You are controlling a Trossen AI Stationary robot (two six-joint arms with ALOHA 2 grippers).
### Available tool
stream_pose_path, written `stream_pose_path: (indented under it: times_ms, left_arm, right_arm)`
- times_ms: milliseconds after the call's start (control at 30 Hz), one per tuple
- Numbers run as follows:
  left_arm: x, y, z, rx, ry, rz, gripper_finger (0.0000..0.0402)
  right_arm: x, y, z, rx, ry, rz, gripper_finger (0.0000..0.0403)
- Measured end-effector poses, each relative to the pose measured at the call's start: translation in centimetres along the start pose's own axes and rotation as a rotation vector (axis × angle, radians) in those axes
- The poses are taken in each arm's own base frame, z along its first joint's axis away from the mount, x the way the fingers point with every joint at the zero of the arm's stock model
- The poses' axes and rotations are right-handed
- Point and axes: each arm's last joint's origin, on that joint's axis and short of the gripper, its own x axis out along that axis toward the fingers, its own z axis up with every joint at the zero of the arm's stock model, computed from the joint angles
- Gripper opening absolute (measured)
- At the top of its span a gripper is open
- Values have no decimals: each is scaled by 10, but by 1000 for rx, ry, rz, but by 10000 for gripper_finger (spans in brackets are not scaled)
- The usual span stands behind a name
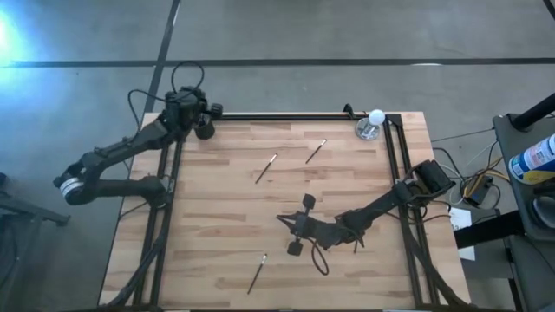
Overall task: Pick & Place Makeup Supplies
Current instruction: Put the makeup brush into the makeup holder
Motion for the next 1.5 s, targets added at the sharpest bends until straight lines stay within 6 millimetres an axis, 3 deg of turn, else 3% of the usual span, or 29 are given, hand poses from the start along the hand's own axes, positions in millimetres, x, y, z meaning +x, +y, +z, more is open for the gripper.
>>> stream_pose_path:
  times_ms: [200,600,1067,1367,1500]
  left_arm:
    - [-4,9,-5,-7,32,46,0]
    - [21,31,-55,-54,88,67,0]
    - [31,27,-72,-15,186,57,1]
    - [31,27,-75,-18,234,57,62]
    - [29,27,-67,0,263,58,78]
  right_arm:
    - [0,0,0,8,1,3,8]
    - [0,0,-1,7,1,3,8]
    - [0,0,0,10,-3,3,8]
    - [0,0,0,4,-4,3,8]
    - [0,0,0,5,-5,3,8]
